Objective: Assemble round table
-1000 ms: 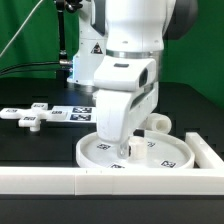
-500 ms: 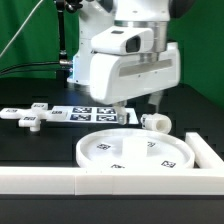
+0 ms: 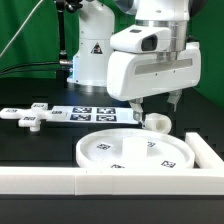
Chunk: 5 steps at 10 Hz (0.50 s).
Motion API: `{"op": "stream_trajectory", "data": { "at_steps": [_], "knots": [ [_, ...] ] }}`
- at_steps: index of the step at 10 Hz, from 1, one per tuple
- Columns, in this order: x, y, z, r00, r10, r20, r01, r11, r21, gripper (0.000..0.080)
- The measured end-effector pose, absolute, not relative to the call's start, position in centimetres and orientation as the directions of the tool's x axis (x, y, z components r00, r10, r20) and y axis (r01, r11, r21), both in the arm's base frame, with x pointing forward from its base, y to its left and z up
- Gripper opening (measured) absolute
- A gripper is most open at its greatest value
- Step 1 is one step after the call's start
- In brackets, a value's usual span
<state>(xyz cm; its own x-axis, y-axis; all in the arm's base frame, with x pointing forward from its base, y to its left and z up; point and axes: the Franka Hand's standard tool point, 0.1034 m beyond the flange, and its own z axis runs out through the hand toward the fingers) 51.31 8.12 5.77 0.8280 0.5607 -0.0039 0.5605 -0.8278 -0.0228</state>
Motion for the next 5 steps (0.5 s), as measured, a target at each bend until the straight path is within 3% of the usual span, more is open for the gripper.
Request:
{"op": "stream_trajectory", "data": {
  "at_steps": [2, 5],
  "knots": [
    [50.7, 8.3, 5.7, 0.842, 0.538, -0.049, 0.537, -0.843, -0.038, 0.0649],
    [47.9, 9.9, 6.2, 0.902, 0.311, -0.3, 0.317, -0.948, -0.028, 0.0649]
  ]
}}
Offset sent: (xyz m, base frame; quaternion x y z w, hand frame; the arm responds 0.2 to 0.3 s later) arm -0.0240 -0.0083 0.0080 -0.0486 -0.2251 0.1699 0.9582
